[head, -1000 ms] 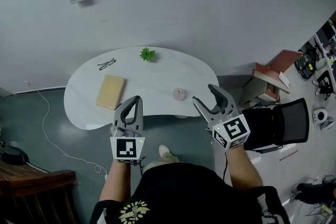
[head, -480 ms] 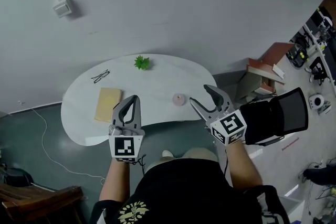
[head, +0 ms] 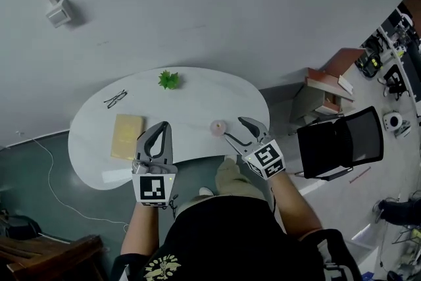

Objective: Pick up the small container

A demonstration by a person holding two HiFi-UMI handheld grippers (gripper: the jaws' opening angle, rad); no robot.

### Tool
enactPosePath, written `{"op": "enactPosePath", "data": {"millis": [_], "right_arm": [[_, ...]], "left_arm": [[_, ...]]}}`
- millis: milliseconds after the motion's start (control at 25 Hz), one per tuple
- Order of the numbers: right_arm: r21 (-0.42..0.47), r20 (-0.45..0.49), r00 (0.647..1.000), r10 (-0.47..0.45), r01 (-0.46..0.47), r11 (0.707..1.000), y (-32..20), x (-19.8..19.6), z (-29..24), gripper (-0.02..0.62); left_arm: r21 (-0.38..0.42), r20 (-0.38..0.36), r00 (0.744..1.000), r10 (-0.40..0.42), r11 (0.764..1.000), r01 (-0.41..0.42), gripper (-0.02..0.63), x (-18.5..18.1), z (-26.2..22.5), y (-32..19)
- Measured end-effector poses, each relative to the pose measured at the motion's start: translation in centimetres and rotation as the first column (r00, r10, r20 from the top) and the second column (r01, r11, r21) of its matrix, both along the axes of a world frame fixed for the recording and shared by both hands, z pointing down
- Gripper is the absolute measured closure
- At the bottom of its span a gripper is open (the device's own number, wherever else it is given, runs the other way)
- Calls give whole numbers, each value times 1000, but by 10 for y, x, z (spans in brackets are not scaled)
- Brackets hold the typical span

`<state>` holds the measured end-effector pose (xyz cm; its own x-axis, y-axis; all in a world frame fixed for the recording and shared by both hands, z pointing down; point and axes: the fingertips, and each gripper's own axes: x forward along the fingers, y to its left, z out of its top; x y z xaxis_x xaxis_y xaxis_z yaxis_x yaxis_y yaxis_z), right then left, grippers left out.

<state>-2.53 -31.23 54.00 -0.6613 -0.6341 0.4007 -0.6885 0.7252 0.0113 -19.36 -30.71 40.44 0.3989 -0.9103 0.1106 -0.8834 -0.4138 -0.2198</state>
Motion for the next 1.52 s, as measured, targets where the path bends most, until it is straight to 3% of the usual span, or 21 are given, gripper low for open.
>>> {"op": "enactPosePath", "data": {"millis": [280, 640, 960, 1240, 1520], "right_arm": [[-101, -20, 995, -98, 95, 990, -17, -15, 93, 339], [-212, -112, 982, -151, 125, 969, -36, -22, 177, 339], [-245, -144, 966, -215, 176, 953, -56, -30, 219, 351], [-213, -175, 962, -212, 173, 962, -62, -33, 233, 445], [-186, -201, 959, -199, 162, 969, -63, -31, 234, 451]], "left_arm": [[-17, 11, 1000, -18, 1000, 18, 601, 6, 12, -26], [-31, 9, 1000, -11, 999, 11, 601, 22, 24, -57], [-99, 36, 998, -44, 994, 48, 601, 20, 52, -75], [-160, 38, 995, -92, 982, 97, 601, 10, 77, -79], [-165, 43, 994, -100, 981, 106, 601, 13, 80, -77]]}}
